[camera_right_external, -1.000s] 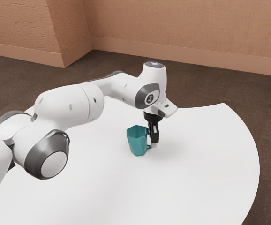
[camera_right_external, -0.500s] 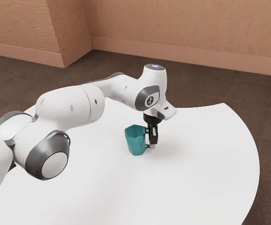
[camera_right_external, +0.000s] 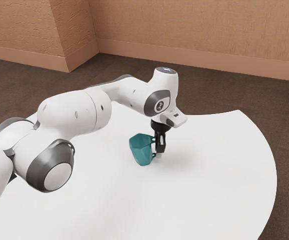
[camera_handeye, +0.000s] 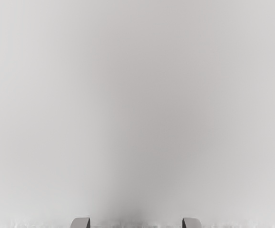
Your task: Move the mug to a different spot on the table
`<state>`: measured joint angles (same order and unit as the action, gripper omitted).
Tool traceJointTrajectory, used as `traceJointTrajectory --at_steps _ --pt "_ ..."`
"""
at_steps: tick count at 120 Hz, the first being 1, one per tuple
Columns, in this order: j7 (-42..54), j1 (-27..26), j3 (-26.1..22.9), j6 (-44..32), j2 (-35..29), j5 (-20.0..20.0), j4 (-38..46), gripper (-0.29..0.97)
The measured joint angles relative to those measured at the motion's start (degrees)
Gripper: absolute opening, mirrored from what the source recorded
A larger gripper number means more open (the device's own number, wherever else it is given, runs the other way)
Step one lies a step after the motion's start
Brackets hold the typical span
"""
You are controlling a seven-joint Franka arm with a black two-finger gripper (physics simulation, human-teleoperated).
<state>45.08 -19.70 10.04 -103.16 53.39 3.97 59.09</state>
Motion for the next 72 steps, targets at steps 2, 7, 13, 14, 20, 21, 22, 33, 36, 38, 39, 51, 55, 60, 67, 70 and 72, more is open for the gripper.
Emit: traceJointTrajectory --at_steps 2,7,13,14,20,21,22,33,36,38,39,51,55,60,67,70,72 --pt "0.0 -0.01 0.04 0.24 -0.02 -0.02 -0.01 0.16" --pt "-0.01 -0.03 0.13 0.91 -0.09 -0.06 -0.05 0.15" --pt "-0.04 -0.05 0.48 1.83 -0.1 -0.1 -0.07 0.14" --pt "-0.04 -0.05 0.53 1.99 -0.1 -0.1 -0.07 0.14" --pt "-0.09 -0.06 0.81 3.03 -0.12 -0.13 -0.07 0.13" --pt "-0.11 -0.06 0.85 3.24 -0.14 -0.22 -0.07 0.13" --pt "-0.13 -0.06 0.89 3.44 -0.15 -0.31 -0.07 0.13" --pt "-0.43 -0.07 1.07 5.76 -0.4 -1.35 -0.14 0.12" --pt "-0.52 -0.07 1.09 6.37 -0.53 -1.63 -0.15 0.12" --pt "-0.58 -0.07 1.1 6.76 -0.62 -1.81 -0.16 0.12" --pt "-0.61 -0.07 1.1 6.96 -0.68 -1.91 -0.16 0.12" --pt "-0.94 -0.08 1.19 9.09 -1.43 -2.75 -0.24 0.11" --pt "-1.04 -0.08 1.19 9.68 -1.65 -2.95 -0.25 0.09" --pt "-1.16 -0.11 1.16 10.41 -1.85 -3.54 -0.26 0.09" --pt "-1.37 -0.4 1.2 11.55 -2.43 -4.39 -0.24 0.08" --pt "-1.47 -0.49 1.18 12.07 -2.72 -4.92 -0.24 0.07" --pt "-1.54 -0.56 1.16 12.42 -2.89 -5.26 -0.25 0.07"
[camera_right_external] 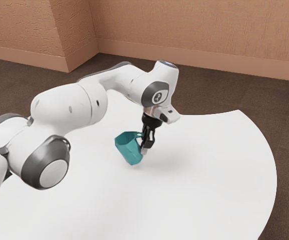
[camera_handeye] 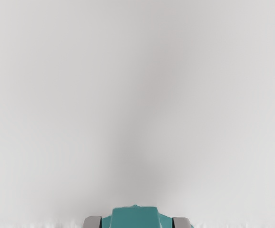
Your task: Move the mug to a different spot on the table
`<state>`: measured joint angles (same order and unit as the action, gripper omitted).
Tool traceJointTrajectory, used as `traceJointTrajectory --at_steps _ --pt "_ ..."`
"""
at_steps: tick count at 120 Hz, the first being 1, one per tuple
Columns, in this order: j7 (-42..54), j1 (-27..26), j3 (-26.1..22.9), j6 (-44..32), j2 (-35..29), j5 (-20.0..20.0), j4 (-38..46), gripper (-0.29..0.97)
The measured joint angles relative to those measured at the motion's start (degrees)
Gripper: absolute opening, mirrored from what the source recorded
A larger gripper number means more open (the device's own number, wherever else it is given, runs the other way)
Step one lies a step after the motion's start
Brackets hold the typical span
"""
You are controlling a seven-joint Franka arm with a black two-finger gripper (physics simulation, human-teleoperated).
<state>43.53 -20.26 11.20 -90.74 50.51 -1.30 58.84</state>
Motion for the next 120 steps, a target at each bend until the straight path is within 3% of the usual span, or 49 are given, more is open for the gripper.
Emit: traceJointTrajectory --at_steps 26,51,76,102,120 --pt "-1.3 -0.47 0.55 5.44 -1.53 -3.94 0.58 0.04" --pt "-2.79 -0.47 0.82 8.89 -2.44 -4.77 4.48 0.01" --pt "-4.02 -0.39 0.89 10.01 -3.08 -4.28 8.59 -0.02" --pt "-4.88 0.38 1.01 8.18 -3.25 -0.72 12.06 -0.03" --pt "-5.34 0.49 1.42 6.55 -3.26 1.71 13.52 0.27"
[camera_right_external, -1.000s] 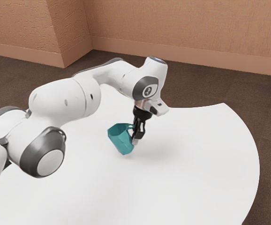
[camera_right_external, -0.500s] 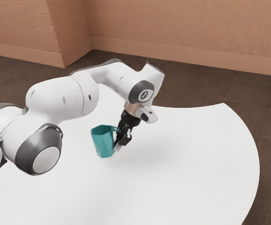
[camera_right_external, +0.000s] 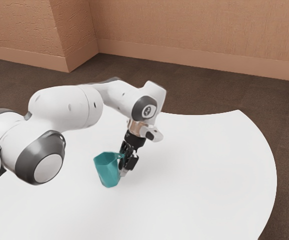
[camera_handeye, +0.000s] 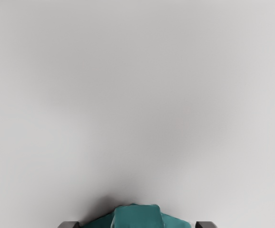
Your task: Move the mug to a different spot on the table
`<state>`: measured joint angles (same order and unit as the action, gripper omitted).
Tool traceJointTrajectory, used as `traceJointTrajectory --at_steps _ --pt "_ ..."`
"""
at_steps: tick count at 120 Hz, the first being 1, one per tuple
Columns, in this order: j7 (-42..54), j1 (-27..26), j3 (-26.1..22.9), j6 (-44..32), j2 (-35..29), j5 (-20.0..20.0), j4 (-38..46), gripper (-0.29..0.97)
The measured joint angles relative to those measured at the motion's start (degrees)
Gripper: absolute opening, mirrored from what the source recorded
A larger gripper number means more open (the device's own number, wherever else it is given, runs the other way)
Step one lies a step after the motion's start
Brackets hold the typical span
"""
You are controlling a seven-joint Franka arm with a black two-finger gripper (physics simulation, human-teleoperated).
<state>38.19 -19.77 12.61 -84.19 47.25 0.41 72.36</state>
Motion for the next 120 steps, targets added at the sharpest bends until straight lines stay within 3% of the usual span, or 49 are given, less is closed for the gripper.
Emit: traceJointTrajectory --at_steps 18,41,66,95,120 --pt "-0.36 0.06 0.33 -1.93 -0.42 1.89 0.64 0.48" --pt "-0.68 0.56 0.41 -7.45 -3.15 5.54 0.77 0.6" --pt "-1.01 -2.27 2.57 -12.63 -15.93 5.92 8.03 0.65" --pt "-1.3 -7.25 5.85 -14.86 -27.16 0.79 8.98 0.67" --pt "-1.42 -8.22 7.41 -15.4 -29.91 -0.88 8.02 0.68"
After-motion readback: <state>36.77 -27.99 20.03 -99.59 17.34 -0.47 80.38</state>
